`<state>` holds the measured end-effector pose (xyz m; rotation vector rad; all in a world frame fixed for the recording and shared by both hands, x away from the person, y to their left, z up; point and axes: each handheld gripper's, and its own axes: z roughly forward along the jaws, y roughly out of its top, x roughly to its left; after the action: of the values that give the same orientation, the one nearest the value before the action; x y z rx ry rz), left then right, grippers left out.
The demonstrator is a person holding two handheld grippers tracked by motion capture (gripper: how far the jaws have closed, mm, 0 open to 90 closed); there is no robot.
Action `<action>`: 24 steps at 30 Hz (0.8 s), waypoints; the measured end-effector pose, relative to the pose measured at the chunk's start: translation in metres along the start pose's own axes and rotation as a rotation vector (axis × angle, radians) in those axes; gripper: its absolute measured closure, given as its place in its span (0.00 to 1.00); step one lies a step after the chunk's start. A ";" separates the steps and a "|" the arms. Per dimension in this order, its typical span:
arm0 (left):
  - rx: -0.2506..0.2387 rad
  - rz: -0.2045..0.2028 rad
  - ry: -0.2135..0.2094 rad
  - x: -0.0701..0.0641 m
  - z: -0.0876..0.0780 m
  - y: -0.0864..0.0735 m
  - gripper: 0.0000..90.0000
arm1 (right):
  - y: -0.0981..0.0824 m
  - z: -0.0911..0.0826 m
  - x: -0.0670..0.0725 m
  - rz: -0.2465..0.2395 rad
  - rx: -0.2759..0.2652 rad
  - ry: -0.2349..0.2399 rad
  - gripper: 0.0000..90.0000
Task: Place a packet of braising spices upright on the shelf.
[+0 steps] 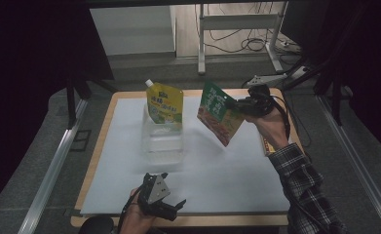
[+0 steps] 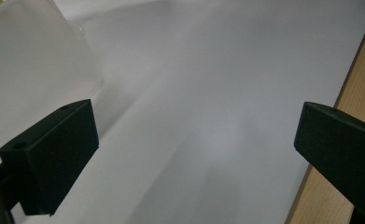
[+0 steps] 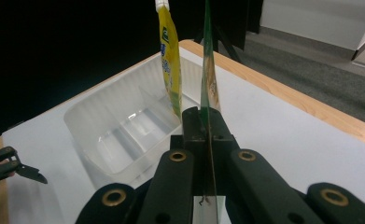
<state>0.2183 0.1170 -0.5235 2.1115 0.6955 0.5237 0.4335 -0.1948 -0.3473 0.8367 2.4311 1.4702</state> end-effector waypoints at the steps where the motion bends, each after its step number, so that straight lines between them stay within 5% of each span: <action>1: 0.000 0.000 0.000 0.000 0.000 0.000 0.00 | 0.001 -0.001 0.001 0.000 -0.001 0.003 0.99; 24: -0.059 -0.043 0.016 0.004 -0.006 0.000 0.00 | 0.029 0.004 0.025 -0.054 0.015 0.115 0.99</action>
<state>0.2181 0.1233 -0.5196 2.0350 0.7242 0.5314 0.4255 -0.1680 -0.3211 0.7014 2.5285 1.5228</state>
